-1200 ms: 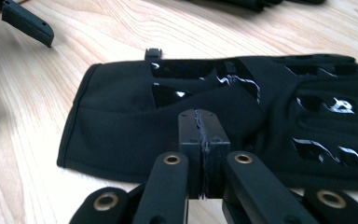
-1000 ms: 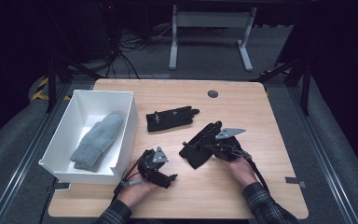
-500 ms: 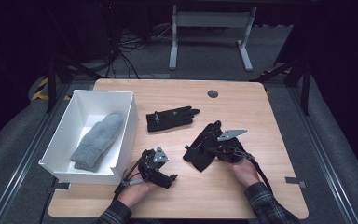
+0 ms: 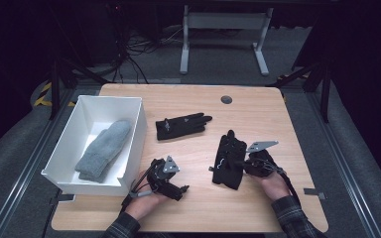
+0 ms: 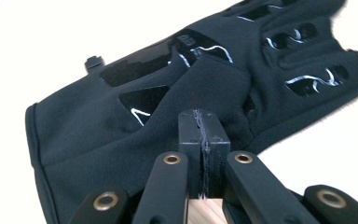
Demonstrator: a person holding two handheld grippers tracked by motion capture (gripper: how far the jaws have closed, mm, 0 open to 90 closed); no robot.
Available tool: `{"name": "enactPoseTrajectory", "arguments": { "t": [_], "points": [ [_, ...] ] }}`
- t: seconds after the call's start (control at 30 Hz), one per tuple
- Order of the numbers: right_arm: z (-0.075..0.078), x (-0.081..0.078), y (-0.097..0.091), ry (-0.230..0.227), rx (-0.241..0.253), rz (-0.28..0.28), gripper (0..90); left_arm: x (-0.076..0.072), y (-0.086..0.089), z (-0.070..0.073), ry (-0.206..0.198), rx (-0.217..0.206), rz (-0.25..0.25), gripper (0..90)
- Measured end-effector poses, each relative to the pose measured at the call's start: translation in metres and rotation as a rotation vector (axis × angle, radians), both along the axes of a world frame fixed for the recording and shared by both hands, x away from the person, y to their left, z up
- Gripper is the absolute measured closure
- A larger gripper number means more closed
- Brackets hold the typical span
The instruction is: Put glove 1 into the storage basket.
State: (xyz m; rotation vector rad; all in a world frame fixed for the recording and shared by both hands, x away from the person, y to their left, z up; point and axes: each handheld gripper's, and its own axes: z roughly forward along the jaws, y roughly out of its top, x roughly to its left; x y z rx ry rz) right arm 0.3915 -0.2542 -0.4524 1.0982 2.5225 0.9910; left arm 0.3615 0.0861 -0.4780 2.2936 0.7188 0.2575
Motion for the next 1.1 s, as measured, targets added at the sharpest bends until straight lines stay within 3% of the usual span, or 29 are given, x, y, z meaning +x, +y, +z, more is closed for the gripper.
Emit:
{"name": "enactPoseTrajectory", "arguments": {
  "t": [0.37, 0.47, 0.7, 0.9, 1.07, 1.1],
  "points": [
    [0.002, -0.014, -0.034, -0.004, -0.019, -0.053, 89.9, 0.000, 0.000, 0.000, -0.001, 0.001, -0.008, 0.4],
    [0.005, -0.015, -0.038, -0.010, 0.005, -0.057, 89.8, 0.000, 0.000, 0.000, -0.001, 0.001, -0.008, 0.3],
    [0.017, -0.002, -0.021, -0.060, 0.073, -0.034, 89.8, 0.001, 0.000, 0.000, -0.003, 0.000, -0.013, 0.2],
    [0.008, 0.014, -0.004, -0.043, 0.040, -0.011, 89.8, 0.001, -0.001, 0.000, 0.000, 0.000, -0.014, 0.2],
    [-0.002, 0.021, -0.001, -0.039, 0.005, -0.015, 90.0, 0.001, -0.001, 0.000, -0.001, 0.001, -0.014, 0.3],
    [-0.002, 0.021, -0.002, -0.031, 0.022, -0.022, 90.0, 0.001, -0.001, 0.000, -0.001, 0.001, -0.014, 0.3]
  ]
}}
